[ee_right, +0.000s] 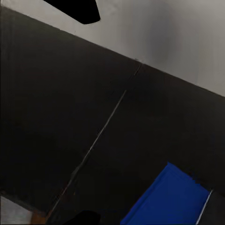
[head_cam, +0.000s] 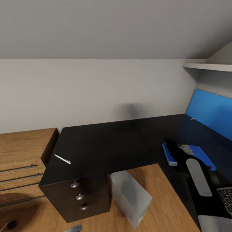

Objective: In the bedroom, organize the workspace by keeping the computer under the desk, ensuring the monitor is on the desk, placing the keyboard on the desk next to the monitor, placing the mouse on the desk next to the keyboard, moving the folder from the swivel chair onto the desk next to the mouse, stacking the notebook on top of the folder with the pen on top of the notebook, and positioning the swivel chair next to the desk.

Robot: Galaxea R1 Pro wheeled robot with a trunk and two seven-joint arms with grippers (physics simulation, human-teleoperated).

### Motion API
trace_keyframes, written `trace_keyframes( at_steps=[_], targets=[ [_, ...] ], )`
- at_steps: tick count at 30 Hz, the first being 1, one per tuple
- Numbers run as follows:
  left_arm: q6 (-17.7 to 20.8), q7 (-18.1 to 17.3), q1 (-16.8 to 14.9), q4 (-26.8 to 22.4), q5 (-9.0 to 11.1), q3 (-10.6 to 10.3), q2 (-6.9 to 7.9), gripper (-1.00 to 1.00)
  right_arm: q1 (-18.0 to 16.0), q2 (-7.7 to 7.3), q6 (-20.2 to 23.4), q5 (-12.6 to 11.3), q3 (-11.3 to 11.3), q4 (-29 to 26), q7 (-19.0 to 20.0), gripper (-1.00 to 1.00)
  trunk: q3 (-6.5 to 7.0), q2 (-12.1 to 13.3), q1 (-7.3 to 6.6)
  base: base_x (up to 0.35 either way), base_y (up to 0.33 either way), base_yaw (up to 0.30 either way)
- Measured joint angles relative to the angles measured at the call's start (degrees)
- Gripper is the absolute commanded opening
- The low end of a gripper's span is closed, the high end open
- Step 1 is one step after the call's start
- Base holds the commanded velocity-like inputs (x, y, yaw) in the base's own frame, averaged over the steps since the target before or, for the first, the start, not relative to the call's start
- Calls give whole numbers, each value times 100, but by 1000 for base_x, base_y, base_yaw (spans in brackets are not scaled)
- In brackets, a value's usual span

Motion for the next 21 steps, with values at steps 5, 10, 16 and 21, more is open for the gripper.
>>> trace_keyframes(
  at_steps=[5, 10, 16, 21],
  targets=[
    [0, 4, 0, 12, 0, 1, 0, 100, 1, 13, 245, -8, 1194, -350, -1135, 100, 90, 201, -110, 0, 0, 0],
    [0, 5, 0, 14, -1, 11, 0, 100, -4, 8, 406, 53, 2279, -499, -1415, 100, 180, 401, -220, 0, 0, 0],
    [0, 6, 1, 15, 0, 26, 1, 100, -29, 59, 945, 213, 3305, -556, -1834, 100, 216, 483, -264, 0, 0, 0],
    [0, 6, 1, 15, 0, 27, 6, 100, -31, 98, 1045, 229, 3442, -570, -1905, 100, 216, 483, -264, 0, 0, 0]
  ],
)
